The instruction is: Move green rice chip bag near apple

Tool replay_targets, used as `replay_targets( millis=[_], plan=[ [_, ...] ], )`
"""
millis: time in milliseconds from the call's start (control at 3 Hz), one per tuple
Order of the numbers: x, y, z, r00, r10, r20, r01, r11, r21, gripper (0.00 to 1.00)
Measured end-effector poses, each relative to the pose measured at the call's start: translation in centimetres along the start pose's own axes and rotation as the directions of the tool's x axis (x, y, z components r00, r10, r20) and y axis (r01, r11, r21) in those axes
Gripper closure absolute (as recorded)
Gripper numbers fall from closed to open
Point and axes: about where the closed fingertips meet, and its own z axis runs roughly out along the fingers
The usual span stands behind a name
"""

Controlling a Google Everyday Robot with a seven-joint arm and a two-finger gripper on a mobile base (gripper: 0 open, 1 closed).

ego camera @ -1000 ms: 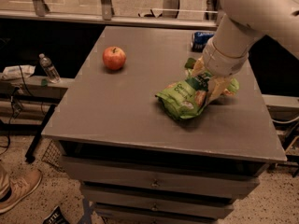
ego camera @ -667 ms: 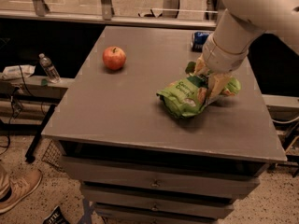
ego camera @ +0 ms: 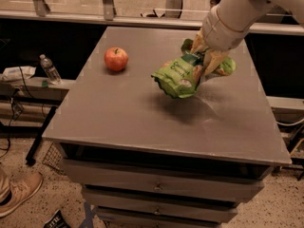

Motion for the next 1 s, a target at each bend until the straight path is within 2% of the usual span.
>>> replay_targets(
  millis=[333, 667, 1000],
  plan=[
    [-0.1, -0.4, 0.2, 1.000, -0.014, -0.001, 0.014, 0.9999, 0.000, 1.00],
    [-0.7, -2.8, 1.9, 0.996, -0.086, 0.019, 0.086, 0.9963, -0.005, 1.00],
    [-1.6, -5.5, 3.6, 0.986, -0.164, 0.041, 0.164, 0.9865, -0.003, 1.00]
  ],
)
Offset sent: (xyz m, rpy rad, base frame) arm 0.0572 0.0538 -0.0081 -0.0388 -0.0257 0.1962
